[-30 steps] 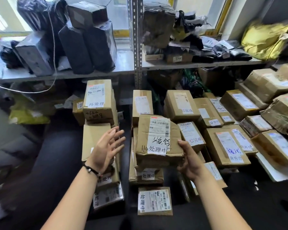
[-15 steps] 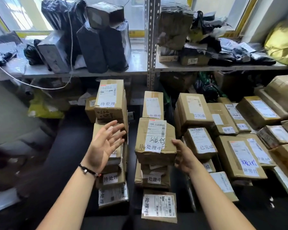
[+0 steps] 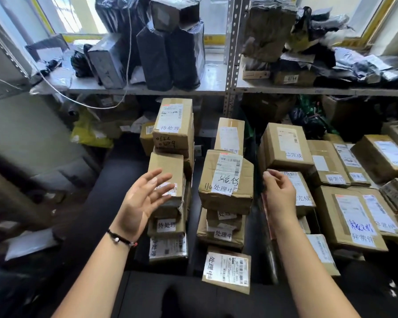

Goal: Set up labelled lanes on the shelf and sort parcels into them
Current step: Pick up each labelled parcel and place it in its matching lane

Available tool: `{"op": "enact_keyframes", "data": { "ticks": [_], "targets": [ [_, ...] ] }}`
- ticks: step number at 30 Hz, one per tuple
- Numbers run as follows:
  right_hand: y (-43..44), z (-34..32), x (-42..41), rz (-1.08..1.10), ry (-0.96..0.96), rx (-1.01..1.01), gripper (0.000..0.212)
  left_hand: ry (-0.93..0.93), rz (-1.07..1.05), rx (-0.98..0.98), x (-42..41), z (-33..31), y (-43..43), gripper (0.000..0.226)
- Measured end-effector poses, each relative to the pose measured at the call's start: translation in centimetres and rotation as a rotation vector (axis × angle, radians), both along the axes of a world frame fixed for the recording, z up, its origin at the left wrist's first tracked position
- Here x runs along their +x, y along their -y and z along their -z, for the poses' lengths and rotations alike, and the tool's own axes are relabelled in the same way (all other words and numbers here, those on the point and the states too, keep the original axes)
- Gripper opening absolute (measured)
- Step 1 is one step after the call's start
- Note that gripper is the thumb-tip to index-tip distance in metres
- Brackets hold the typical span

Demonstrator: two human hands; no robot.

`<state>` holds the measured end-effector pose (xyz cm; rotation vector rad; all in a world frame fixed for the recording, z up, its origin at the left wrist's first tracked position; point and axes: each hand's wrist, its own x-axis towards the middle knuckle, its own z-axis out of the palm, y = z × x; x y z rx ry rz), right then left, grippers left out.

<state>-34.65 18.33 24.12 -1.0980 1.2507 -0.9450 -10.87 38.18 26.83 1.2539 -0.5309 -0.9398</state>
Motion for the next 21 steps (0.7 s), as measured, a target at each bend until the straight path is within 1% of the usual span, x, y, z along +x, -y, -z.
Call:
{"op": "enact_keyframes", "data": {
  "ticks": [3, 5, 10, 16, 18, 21],
  "targets": [
    [-1.4, -3.0, 1.0, -0.069, 0.051, -0.071, 0.019, -0.02, -0.049, -0.002, 0.6, 0.5, -1.8, 0.046],
    [-2.8, -4.7, 2.9, -0.159, 0.09, -0.087, 0.016, -0.03, -0.077, -0.009, 1.7, 0.7, -2.7, 0.045],
    [-7.6, -6.1, 10.0, -0.314, 0.104, -0.061, 0.016, -0.024, -0.043, -0.011, 6.3, 0.6, -4.3, 0.046],
    [-12.4, -6.1, 19.8, -0.326, 0.077, -0.011, 0.013, -0.021, 0.021, 0.01, 15.3, 0.4, -5.8, 0.047],
    [-13.4, -5.9, 22.6, -0.323, 0.056, -0.015, 0.014, -0.013, 0.029, 0.04, 18.0, 0.8, -5.8, 0.046],
    [-14.9, -5.3, 26.3, -0.311, 0.048, -0.001, 0.014, 0.022, 0.1, 0.095, 21.7, 1.5, -5.1, 0.046]
  ]
}}
